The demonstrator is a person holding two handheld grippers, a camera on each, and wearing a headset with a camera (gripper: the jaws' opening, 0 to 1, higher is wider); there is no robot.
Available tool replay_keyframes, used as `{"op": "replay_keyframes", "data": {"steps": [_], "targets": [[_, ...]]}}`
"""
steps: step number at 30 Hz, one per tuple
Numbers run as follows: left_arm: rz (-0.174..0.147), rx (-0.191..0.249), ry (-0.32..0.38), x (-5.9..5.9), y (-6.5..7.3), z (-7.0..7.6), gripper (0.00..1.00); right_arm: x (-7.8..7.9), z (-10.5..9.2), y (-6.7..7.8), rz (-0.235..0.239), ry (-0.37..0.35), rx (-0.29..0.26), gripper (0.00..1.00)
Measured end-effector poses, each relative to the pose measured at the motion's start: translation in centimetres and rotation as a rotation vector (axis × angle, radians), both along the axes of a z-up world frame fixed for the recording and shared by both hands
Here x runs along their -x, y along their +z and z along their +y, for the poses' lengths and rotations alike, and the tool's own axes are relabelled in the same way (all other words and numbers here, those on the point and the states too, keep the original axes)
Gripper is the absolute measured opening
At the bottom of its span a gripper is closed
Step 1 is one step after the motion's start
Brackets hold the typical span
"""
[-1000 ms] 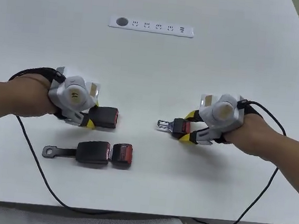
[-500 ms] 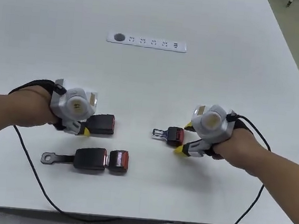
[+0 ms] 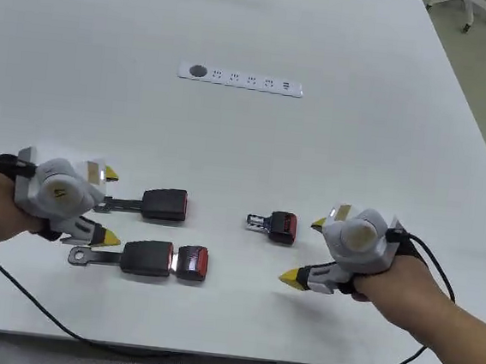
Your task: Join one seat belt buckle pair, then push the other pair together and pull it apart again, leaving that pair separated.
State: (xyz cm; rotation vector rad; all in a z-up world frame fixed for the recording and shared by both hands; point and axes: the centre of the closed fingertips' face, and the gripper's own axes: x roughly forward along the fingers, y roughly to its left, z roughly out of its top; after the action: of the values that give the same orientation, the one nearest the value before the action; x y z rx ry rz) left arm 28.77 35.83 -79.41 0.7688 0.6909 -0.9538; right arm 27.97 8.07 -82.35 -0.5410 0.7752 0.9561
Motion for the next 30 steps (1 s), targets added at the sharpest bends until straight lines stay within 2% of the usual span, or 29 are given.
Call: {"op": "replay_keyframes", "data": {"steps": [1,4,5,6,8,12,15,17,20,22,23,27,30], "targets": [[0.003,0.039,0.036,0.9,0.3,0.4,0.7,0.4,0.2,0.3,0.0,-0.012,-0.017,0.75],[0.016,0.043,0.033,2.7,0.2,1.3,0.7,1.4,0.4,0.8,-0.025,0.0,-0.025,0.81],[0.035,0.027,0.059,3.1,-0.1,2.0,0.69,1.9,0.5,0.8,-0.024,0.006,-0.023,0.8],[0.075,0.022,0.111,3.9,-0.5,3.0,0.68,2.3,0.5,0.9,-0.021,0.009,-0.023,0.8],[0.058,0.06,0.135,4.2,-0.1,3.5,0.68,2.9,0.4,1.3,-0.031,0.007,-0.022,0.81],[0.042,0.097,0.189,5.0,0.6,4.9,0.75,3.5,0.3,2.1,-0.041,-0.024,-0.067,0.86],[0.033,0.13,0.224,5.4,1.0,5.6,0.82,4.0,-0.5,2.2,-0.017,-0.084,-0.074,0.89],[0.031,0.147,0.236,5.8,1.3,5.9,0.85,4.5,-0.6,2.7,-0.033,-0.078,-0.088,0.91],[0.025,0.186,0.272,6.3,1.8,5.9,0.91,4.8,-0.7,3.0,-0.052,-0.074,-0.094,0.99],[0.028,0.197,0.285,6.6,1.8,6.0,0.97,4.9,-0.7,3.2,-0.055,-0.087,-0.113,1.0],[0.019,0.201,0.297,6.6,1.9,6.1,1.0,4.9,-0.7,3.2,-0.054,-0.09,-0.115,1.0],[0.039,0.225,0.313,7.1,1.7,6.3,1.0,4.7,-0.7,3.1,-0.056,-0.118,-0.131,1.0],[0.027,0.219,0.322,7.0,1.7,6.4,1.0,4.5,-0.7,3.3,-0.069,-0.134,-0.134,1.0]]}}
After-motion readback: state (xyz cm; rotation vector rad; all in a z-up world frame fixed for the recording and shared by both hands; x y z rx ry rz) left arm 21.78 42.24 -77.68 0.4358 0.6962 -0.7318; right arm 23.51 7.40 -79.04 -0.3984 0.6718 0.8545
